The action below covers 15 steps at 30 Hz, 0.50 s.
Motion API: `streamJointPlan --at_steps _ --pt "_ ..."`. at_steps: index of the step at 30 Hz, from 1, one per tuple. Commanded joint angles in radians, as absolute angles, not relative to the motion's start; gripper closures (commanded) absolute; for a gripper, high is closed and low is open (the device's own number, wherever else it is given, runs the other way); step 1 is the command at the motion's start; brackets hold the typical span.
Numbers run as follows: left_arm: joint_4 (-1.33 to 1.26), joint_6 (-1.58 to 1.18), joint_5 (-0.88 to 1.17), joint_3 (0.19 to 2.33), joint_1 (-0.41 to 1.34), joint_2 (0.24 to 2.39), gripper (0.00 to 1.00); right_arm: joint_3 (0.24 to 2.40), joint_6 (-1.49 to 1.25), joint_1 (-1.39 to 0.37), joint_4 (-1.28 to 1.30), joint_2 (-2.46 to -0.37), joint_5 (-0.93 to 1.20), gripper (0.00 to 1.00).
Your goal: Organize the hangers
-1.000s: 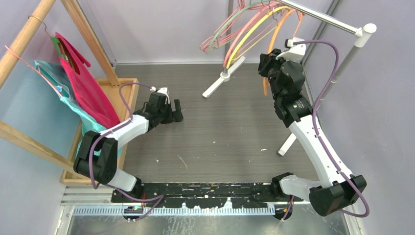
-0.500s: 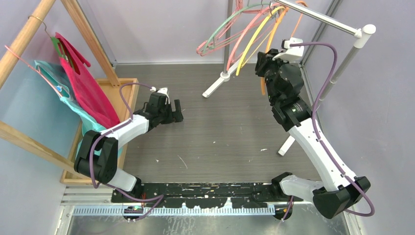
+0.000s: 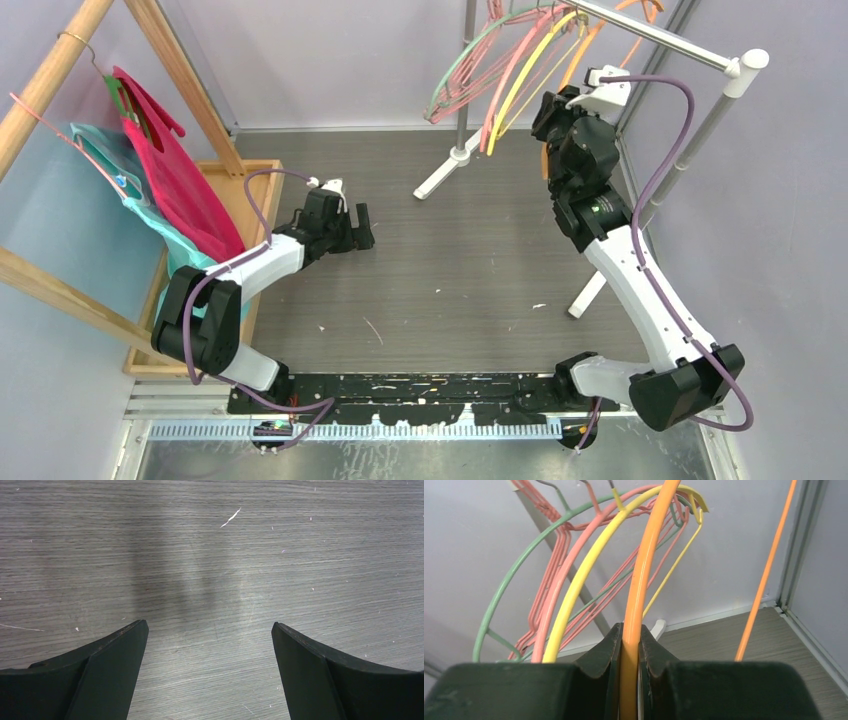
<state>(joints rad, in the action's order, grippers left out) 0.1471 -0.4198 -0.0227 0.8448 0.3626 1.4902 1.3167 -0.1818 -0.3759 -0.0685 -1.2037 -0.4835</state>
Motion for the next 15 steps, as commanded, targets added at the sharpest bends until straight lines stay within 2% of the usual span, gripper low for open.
streamJointPlan --at_steps 1,11,13,15 --pt "0.113 -0.402 -0.031 0.87 0.36 1.471 0.02 1.359 -0.194 -0.33 -0.156 -1.219 -0.502 0.99" --pt "0.114 -0.401 -0.033 0.868 0.361 1.475 0.02 1.317 -0.23 -0.301 -0.133 -1.247 -0.445 0.96" --pt "0.112 -0.403 -0.032 0.869 0.36 1.477 0.02 1.306 -0.237 -0.301 -0.128 -1.242 -0.435 0.88" --pt "0.112 -0.404 -0.032 0.869 0.36 1.477 0.02 1.284 -0.249 -0.302 -0.131 -1.231 -0.437 0.69"
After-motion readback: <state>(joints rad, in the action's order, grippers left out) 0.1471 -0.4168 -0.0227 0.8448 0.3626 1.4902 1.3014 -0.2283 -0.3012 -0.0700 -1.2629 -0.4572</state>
